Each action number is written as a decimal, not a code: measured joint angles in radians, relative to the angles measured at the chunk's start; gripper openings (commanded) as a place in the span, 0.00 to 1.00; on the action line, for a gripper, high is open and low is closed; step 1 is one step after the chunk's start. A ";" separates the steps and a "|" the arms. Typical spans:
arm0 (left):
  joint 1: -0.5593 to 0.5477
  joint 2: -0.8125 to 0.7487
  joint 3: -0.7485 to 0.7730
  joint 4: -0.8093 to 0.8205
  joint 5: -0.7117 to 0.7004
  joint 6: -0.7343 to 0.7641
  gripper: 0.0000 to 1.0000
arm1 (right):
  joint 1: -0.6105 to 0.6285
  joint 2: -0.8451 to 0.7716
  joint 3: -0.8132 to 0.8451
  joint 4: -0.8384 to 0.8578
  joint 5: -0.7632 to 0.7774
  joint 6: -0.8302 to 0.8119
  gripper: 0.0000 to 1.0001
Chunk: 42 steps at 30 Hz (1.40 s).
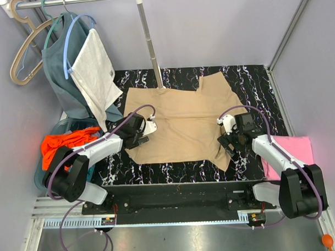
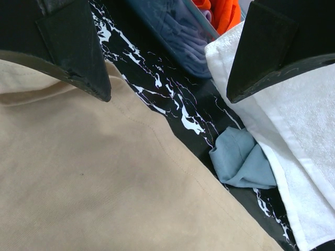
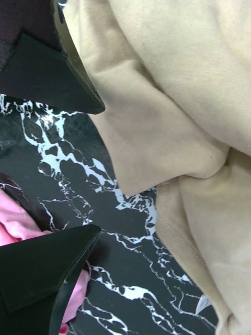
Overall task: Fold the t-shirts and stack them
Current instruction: Flatten the tshirt out
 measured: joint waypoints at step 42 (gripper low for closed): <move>-0.039 0.127 0.037 0.001 0.001 0.038 0.99 | 0.032 -0.126 -0.138 -0.084 0.008 -0.335 0.96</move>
